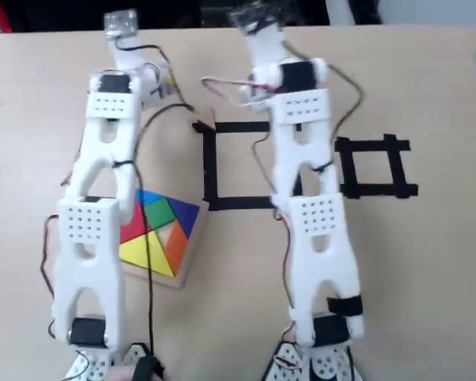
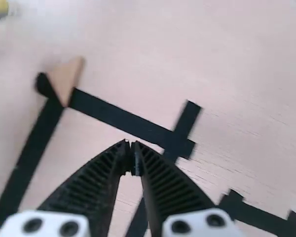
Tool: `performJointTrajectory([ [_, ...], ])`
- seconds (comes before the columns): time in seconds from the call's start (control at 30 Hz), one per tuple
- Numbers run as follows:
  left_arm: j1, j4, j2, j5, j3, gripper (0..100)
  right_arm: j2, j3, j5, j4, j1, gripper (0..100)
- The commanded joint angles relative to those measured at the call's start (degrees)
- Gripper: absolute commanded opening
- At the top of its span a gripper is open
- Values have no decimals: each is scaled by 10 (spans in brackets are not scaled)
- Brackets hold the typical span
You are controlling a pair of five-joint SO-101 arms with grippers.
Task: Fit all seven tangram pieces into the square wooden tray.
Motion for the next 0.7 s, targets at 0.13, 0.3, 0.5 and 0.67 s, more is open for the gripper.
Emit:
performJointTrajectory([
  [0.13,19,-20,23,13,-33,241,-45,-15,7,20,101,11],
  [0.3,15,0,34,11,-46,58,-45,-15,8,20,131,11],
  [0.5,21,2,45,10,-86,57,-44,-14,5,20,151,11],
  [0.67,33,-5,62,15,-91,30,-37,-15,7,19,154,11],
])
